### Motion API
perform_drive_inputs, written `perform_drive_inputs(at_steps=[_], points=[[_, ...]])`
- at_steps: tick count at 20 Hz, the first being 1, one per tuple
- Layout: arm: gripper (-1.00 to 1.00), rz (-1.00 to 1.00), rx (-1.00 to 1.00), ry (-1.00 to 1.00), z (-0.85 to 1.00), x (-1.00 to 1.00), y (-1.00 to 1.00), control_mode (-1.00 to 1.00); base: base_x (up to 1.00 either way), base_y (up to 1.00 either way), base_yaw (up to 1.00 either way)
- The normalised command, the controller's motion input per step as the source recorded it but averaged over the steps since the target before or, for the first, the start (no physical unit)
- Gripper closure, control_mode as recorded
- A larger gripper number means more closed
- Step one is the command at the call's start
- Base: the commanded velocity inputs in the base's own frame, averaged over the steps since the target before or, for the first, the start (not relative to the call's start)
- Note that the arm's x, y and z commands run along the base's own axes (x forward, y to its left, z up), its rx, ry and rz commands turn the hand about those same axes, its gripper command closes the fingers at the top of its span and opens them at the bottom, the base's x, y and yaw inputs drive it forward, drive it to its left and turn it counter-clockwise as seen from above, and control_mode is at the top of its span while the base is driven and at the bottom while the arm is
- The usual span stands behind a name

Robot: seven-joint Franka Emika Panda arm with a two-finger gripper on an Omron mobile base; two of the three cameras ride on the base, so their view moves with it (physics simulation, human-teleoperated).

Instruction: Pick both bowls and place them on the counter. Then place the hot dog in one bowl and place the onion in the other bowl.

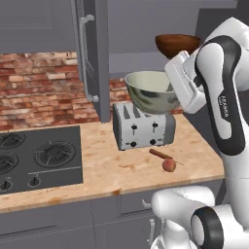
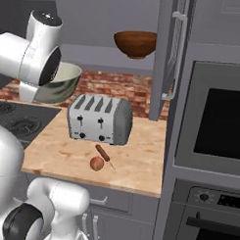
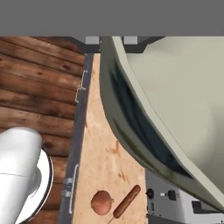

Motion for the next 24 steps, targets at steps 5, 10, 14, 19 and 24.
perform_drive_inputs(at_steps=[5, 10, 14, 19, 24], points=[[1.00, 0.00, 0.05, 0.07, -0.55, -0.39, -0.01, -1.00, 0.00, 0.00, 0.00], [1.00, 0.00, 0.07, 0.11, -0.65, -0.02, 0.03, -1.00, 0.00, 0.00, 0.00], [1.00, 0.00, 0.00, 0.07, -0.60, 0.08, 0.09, -1.00, 0.00, 0.00, 0.00], [1.00, 0.00, 0.00, 0.04, -0.70, 0.14, 0.17, -1.00, 0.00, 0.00, 0.00], [1.00, 0.00, 0.00, 0.00, -0.65, 0.32, 0.28, -1.00, 0.00, 0.00, 0.00]])
